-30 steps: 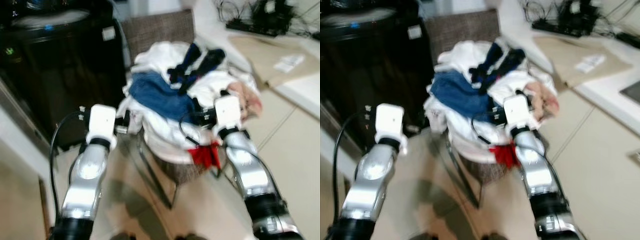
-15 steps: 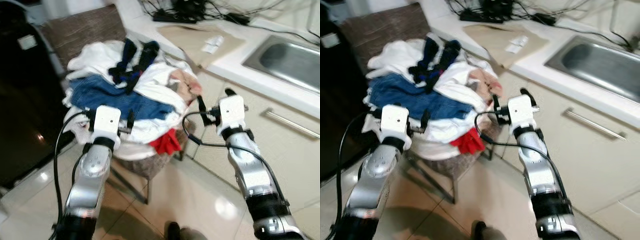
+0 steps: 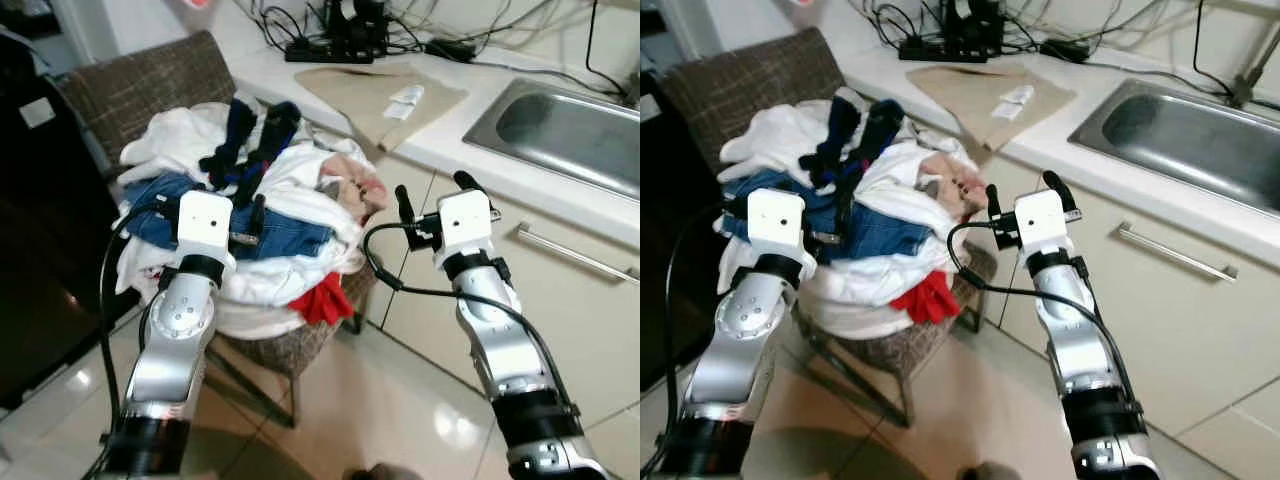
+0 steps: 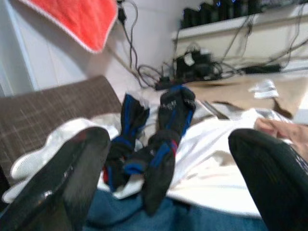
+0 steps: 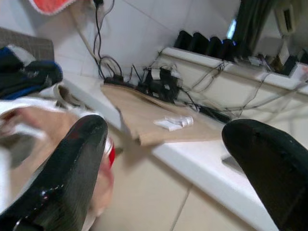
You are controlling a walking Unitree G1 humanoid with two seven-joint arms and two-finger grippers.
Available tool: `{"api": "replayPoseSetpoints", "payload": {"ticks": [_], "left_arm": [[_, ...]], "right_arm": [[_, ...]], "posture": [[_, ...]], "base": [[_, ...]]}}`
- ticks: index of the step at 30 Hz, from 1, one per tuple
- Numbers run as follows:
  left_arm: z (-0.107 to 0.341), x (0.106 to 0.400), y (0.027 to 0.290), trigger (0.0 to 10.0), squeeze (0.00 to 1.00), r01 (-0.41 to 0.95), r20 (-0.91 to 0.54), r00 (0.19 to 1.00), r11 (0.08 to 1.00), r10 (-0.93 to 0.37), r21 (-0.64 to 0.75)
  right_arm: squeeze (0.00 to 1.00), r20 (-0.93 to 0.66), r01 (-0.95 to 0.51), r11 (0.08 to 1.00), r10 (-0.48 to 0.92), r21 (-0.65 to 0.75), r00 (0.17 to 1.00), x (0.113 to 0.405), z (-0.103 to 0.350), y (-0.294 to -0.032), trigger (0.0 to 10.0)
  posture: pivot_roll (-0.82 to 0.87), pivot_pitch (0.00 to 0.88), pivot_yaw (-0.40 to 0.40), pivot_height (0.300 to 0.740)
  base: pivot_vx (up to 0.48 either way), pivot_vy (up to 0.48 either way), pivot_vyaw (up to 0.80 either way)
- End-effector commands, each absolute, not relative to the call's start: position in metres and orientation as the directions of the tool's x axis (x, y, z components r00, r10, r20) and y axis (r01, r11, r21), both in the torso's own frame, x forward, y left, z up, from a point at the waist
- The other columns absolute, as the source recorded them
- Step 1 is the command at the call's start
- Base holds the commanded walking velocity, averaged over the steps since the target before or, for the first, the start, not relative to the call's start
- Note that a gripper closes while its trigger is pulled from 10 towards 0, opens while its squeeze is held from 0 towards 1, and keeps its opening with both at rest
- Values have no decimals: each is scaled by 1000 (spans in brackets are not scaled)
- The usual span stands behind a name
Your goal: Clothes washing
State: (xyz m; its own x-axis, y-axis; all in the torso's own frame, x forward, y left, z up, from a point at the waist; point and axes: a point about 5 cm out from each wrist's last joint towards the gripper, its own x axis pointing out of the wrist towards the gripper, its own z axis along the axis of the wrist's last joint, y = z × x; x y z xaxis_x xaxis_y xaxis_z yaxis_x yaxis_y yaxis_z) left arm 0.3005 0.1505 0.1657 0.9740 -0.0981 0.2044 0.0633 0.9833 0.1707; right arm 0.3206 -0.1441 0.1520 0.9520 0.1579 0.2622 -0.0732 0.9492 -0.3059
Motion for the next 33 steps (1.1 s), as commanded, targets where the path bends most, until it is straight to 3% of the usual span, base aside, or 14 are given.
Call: {"api": "replayPoseSetpoints", "payload": {"ticks": [1, 8, 14, 15, 17, 20, 28, 31, 33], "left_arm": [[169, 302, 150, 10000, 0, 66, 214, 972, 984, -100, 163], [182, 310, 148, 10000, 0, 69, 226, 967, 975, -118, 214], [231, 336, 145, 10000, 0, 150, 257, 941, 950, -222, 272], [265, 353, 144, 10000, 0, 223, 256, 915, 919, -312, 324], [277, 359, 145, 10000, 0, 243, 250, 909, 911, -334, 334], [300, 380, 152, 10000, 0, 297, 159, 923, 910, -352, 290], [300, 408, 158, 10000, 0, 355, -34, 931, 880, -364, 315], [291, 412, 159, 10000, 0, 385, -110, 923, 882, -369, 271], [264, 413, 160, 10000, 0, 438, -235, 890, 877, -392, 197]], "right_arm": [[0, 272, -59, 947, 150, -316, 951, 320, 154, -147, 10000], [0, 278, -54, 946, 149, -320, 949, 319, 155, -148, 10000], [0, 286, -45, 947, 141, -319, 948, 317, 157, -149, 10000], [0, 295, -36, 948, 134, -316, 946, 315, 159, -150, 10000], [0, 299, -32, 948, 131, -315, 945, 313, 160, -150, 10000], [0, 332, 11, 953, 95, -303, 939, 306, 168, -154, 10000], [0, 389, 107, 952, 13, -286, 921, 285, 185, -170, 10000], [0, 375, 132, 952, -20, -277, 927, 280, 181, -173, 10000], [0, 367, 153, 952, -48, -264, 929, 273, 179, -172, 10000]], "posture": [[-56, 22, -13, 740], [-65, 23, -13, 740], [-72, 27, -11, 740], [-87, 36, 8, 740], [-87, 36, 8, 740], [-118, 50, 50, 740], [-180, 90, 128, 740], [-191, 106, 154, 740], [-207, 129, 190, 740]], "base": [[469, 0, 0], [455, 0, 0], [0, 0, 0], [0, 0, 0], [0, 0, 0], [0, 0, 0], [0, 0, 0], [0, 0, 0], [0, 0, 0]]}}
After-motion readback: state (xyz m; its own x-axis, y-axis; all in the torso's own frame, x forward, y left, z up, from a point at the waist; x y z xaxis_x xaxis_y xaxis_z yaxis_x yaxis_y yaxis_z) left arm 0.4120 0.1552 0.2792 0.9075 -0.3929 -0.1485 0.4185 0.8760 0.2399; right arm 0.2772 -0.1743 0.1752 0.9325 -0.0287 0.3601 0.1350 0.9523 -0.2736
